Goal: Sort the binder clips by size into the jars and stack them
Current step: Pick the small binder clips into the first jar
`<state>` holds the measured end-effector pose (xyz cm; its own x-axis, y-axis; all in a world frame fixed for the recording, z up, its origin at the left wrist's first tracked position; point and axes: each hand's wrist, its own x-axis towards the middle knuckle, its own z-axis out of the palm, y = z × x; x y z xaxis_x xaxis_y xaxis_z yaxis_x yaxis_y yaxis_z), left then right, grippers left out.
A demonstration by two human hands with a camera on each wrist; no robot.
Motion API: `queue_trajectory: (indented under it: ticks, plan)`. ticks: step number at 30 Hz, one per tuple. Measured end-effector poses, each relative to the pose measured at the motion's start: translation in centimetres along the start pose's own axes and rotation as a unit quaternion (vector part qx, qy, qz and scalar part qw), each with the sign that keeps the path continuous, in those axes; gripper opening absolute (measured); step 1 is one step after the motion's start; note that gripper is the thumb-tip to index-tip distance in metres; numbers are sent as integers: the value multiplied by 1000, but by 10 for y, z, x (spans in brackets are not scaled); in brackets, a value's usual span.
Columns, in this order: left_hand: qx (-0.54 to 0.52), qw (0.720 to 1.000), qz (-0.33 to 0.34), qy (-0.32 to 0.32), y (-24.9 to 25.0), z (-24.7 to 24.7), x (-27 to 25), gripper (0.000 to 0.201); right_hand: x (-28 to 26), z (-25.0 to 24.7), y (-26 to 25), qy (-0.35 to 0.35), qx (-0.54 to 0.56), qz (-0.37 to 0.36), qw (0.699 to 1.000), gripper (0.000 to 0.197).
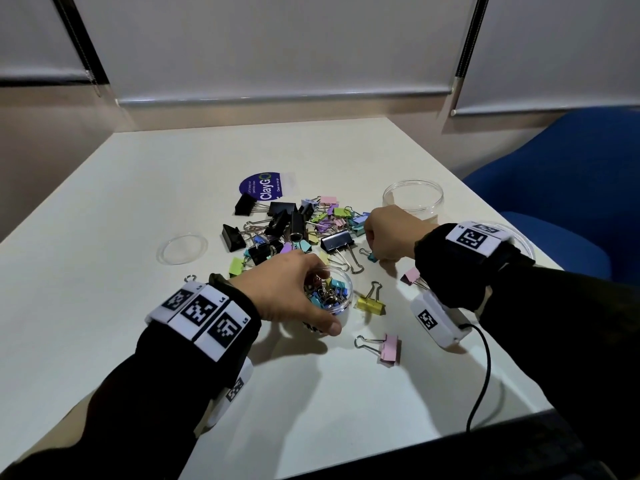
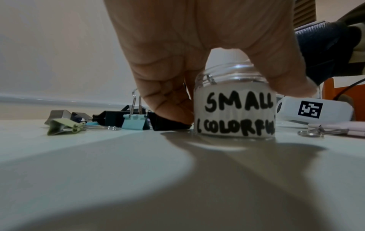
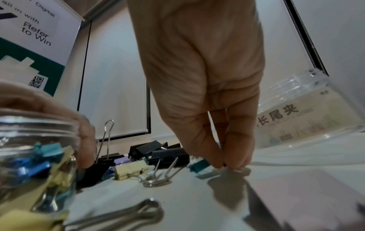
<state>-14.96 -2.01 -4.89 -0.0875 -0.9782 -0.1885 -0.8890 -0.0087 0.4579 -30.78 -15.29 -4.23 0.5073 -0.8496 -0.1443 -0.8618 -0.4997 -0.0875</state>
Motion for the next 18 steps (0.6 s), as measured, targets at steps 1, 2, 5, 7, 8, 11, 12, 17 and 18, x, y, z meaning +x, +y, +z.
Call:
queue_trajectory:
  ticks: [1,2,5,7,8,11,12,17,18]
  plan:
    - [5,1000,2,0,0,0,0,86,0,-1,1,0,9,1,1000,20]
    - [7,1000,2,-1,0,0,1,86,-1,-2,2,-1,19,3,1000,19]
    - [7,1000,1,-4,-1,0,2,86,-3,-4,4,-14,44,15,999,19]
    - [8,1000,2,-3,-1,0,2,87,-5,-5,3,-9,67,13,998,20]
    - [7,1000,3,-3,-1,0,2,86,-6,-5,2,-2,82,11,997,20]
    - [6,1000,5,-4,-2,0,2,85,-4,-4,1,10,114,21,993,25]
    - [7,1000,5,-3,-2,0,2,85,-2,-2,1,11,117,28,993,26]
    - [7,1000,7,1,-2,0,3,86,0,0,-5,-22,70,32,997,20]
    - [6,1000,7,1,-2,0,3,86,-1,1,-5,-39,51,27,998,24]
